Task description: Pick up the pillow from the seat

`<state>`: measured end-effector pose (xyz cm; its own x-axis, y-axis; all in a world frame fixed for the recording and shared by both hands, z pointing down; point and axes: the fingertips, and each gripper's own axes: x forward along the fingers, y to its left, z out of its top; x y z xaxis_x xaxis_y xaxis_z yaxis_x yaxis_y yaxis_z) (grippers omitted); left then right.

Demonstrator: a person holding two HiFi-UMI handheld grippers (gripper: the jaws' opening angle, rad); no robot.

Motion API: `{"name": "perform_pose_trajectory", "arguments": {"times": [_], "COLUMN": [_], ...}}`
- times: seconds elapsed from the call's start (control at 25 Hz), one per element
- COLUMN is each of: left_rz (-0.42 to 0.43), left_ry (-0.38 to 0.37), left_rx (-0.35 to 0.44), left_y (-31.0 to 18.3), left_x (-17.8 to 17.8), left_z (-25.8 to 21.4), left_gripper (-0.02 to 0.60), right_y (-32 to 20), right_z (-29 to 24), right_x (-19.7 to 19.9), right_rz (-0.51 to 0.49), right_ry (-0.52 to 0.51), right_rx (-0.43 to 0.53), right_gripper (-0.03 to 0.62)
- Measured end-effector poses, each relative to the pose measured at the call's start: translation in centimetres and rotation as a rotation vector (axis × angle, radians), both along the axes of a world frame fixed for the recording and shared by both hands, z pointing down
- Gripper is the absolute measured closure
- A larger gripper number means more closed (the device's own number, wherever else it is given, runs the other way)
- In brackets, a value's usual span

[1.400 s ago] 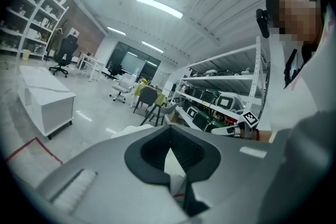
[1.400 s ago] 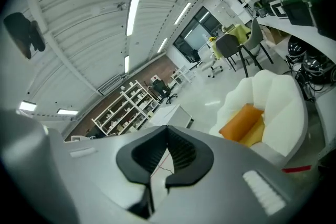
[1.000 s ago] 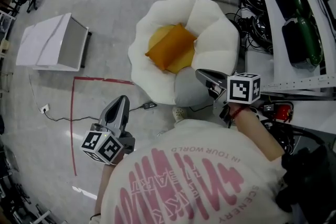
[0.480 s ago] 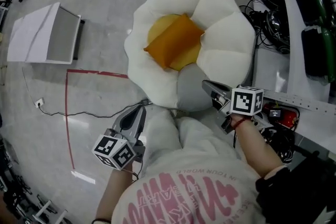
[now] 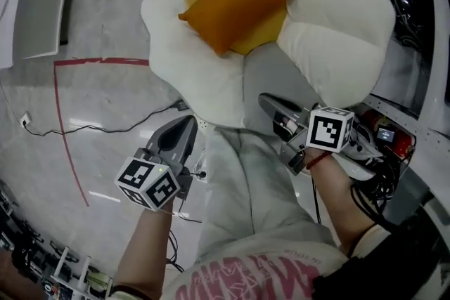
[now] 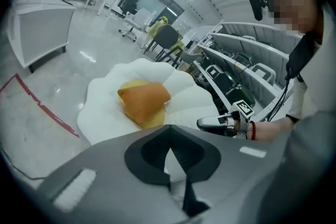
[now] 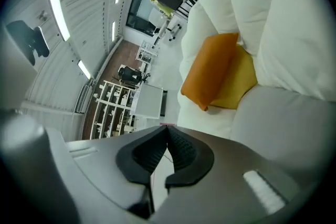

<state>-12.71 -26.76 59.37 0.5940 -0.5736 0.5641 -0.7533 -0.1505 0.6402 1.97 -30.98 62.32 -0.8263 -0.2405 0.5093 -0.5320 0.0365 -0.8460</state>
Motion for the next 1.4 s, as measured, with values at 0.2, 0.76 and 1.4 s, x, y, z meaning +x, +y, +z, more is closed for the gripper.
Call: {"name": "perform_pose_trajectory", "arguments": {"times": [0.2, 0.76, 1.4], "left_rz": [0.026, -0.104, -0.442], "left_ry": [0.011, 0.235, 0.749], "left_rx": [0.019, 0.006, -0.156], "left_y": [-4.2, -11.8, -19.0], "left_x": [-1.1, -1.5, -0.9], "left_z": [8.5, 18.1, 24.1], "left_gripper": [0.563, 0.563, 0.267], "right_y": [-3.6, -9.0, -10.2], "right_z": [6.9, 15.8, 21.8], "right_x": [-0.6, -3.8, -4.2], "right_rz": [0.171, 0.306, 0.5], "right_ry": [-0.048, -0.201, -0.284], "right_rx": [0.019, 0.026, -0.119], "right_gripper": [0.588, 0.585, 0.252]}}
